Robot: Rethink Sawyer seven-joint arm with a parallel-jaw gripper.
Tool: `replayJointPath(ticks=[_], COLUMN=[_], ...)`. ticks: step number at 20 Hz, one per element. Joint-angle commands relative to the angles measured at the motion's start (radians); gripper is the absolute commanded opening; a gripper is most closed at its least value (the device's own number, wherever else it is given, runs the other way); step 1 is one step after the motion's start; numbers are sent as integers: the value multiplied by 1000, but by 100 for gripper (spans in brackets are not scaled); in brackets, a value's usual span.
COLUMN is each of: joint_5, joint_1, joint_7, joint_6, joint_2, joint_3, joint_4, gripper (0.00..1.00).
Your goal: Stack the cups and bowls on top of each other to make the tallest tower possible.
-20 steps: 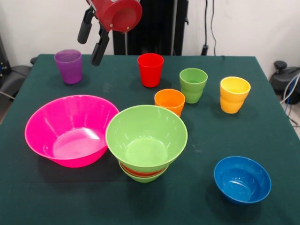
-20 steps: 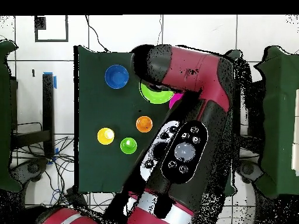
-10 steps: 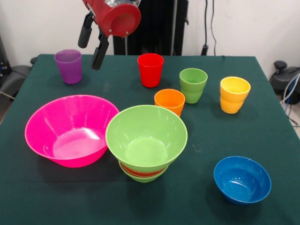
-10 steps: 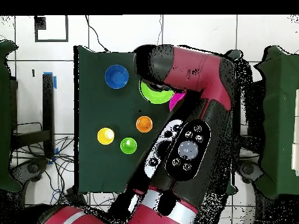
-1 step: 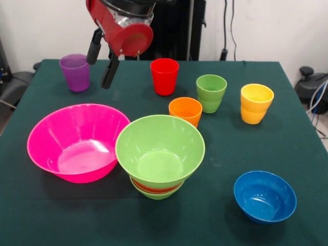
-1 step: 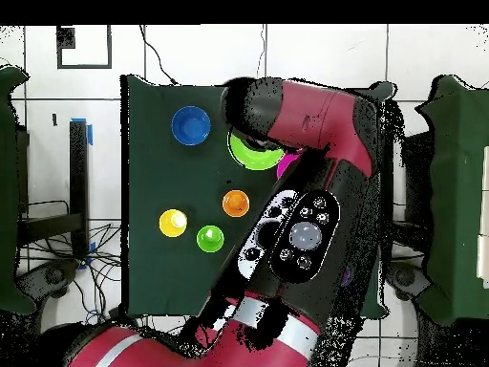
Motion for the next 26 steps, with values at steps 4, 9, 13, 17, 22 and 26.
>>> replayJointPath(ticks=[4, 9, 13, 17, 22, 26], joint_5=[-78, -78, -87, -85, -106, -126], joint_1=[-23, -33, -29, -30, -30, -45], joint_7=[-101, -123, -122, -149, -181, -220], joint_6=[-72, -97, -82, -26, -1, -13], joint_2=[102, 122, 137, 117, 79, 42], joint_3=[150, 165, 154, 149, 136, 142], joint_4=[75, 78, 72, 89, 128, 164], gripper=[100, 100, 100, 100, 100, 100])
